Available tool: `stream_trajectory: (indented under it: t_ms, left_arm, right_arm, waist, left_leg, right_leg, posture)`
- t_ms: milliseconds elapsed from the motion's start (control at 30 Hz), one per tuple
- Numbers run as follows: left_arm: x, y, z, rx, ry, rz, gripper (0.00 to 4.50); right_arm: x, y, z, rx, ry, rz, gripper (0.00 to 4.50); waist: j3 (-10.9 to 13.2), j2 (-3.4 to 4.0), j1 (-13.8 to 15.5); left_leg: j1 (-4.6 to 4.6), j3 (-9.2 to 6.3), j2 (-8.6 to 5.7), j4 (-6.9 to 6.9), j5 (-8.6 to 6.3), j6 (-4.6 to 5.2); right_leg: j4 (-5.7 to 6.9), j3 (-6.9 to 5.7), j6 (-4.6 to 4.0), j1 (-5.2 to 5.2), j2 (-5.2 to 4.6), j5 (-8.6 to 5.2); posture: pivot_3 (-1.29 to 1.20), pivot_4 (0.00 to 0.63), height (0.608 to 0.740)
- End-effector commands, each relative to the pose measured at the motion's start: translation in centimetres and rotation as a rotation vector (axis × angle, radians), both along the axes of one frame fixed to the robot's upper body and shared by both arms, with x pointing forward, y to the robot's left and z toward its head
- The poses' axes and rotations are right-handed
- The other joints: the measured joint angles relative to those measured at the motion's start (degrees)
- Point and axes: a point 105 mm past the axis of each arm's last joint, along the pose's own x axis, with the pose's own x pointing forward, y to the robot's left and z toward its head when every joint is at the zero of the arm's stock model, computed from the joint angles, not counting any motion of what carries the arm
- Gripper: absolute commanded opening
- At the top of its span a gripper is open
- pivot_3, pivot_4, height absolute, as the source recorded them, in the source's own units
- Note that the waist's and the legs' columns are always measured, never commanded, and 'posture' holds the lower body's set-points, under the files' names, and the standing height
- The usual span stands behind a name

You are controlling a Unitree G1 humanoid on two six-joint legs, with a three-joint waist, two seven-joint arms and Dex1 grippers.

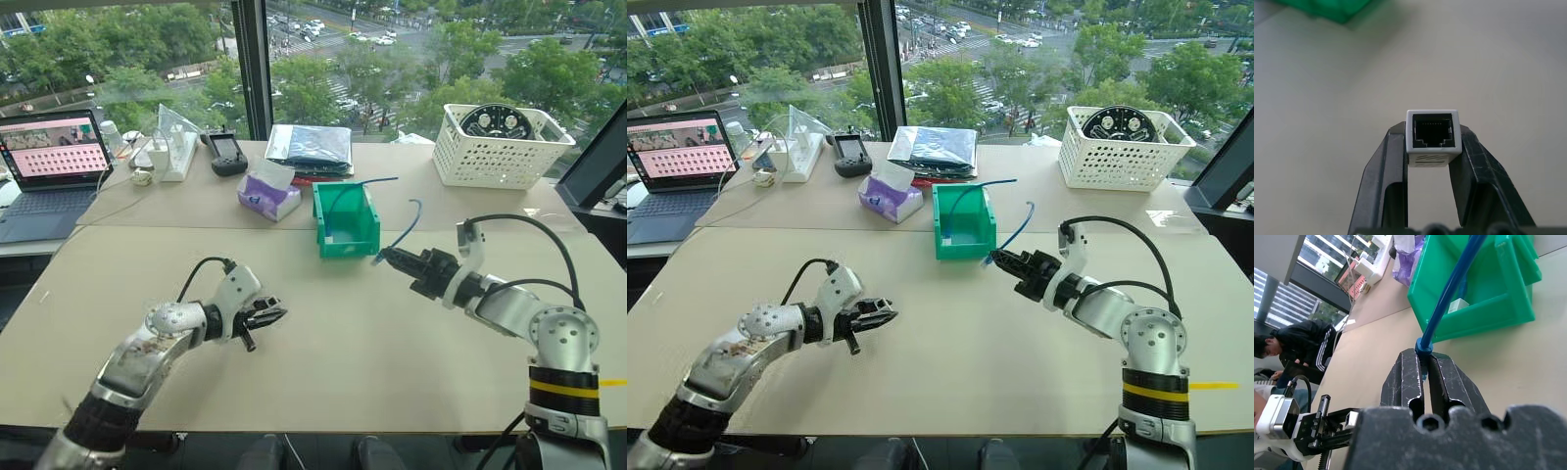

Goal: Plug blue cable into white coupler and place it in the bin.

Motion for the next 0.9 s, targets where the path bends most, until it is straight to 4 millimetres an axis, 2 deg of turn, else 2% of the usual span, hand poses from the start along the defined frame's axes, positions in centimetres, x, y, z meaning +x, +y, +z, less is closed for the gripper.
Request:
stream_trajectory:
  t_ms: [33,233,433,700,900]
  left_arm:
    - [0.0,-2.7,0.6,0.006,-0.062,-0.17,0.67]
    - [2.0,-5.6,0.5,0.025,-0.011,-0.154,0.67]
    - [4.2,-6.0,-0.9,0.095,0.124,0.043,0.67]
    - [4.1,-6.8,-3.2,0.239,0.202,0.142,0.67]
    - [4.3,-7.3,-2.8,0.248,0.185,0.131,0.67]
  right_arm:
    - [-0.2,1.4,2.4,0.038,-0.097,-0.012,0.0]
    - [-0.5,4.1,1.8,0.041,-0.096,-0.031,0.0]
    - [-1.2,5.7,0.2,-0.008,-0.08,-0.075,0.0]
    - [-0.8,4.8,-0.6,0.002,-0.065,-0.164,0.0]
    - [-1.1,5.4,-1.8,-0.024,-0.035,-0.157,0.0]
  waist:
    - [0.0,0.0,-0.04]
    - [0.0,0.0,-0.43]
    - [0.0,0.0,-0.95]
    - [0.0,0.0,-0.8]
    - [-0.01,0.01,-0.75]
  left_leg:
    - [-0.01,0.0,-0.01,0.0,0.0,0.0]
    - [-0.08,-0.05,-0.04,0.02,-0.01,0.03]
    - [-0.06,-0.12,-0.06,0.03,-0.01,0.04]
    - [0.12,-0.14,-0.06,0.06,0.0,0.03]
    - [0.31,-0.15,-0.05,0.07,0.01,0.01]
  right_leg:
    - [0.0,0.01,0.03,0.0,-0.01,0.01]
    - [0.07,-0.04,0.13,-0.04,-0.01,0.05]
    - [0.15,-0.07,0.16,-0.03,0.02,0.03]
    - [0.19,-0.06,0.18,0.12,0.02,0.01]
    - [0.2,-0.04,0.27,0.26,0.02,-0.04]
  posture:
    - [0.0,0.15,0.74]
    - [0.0,0.15,0.74]
    - [0.0,0.15,0.74]
    - [0.0,0.15,0.74]
    - [0.0,0.15,0.74]
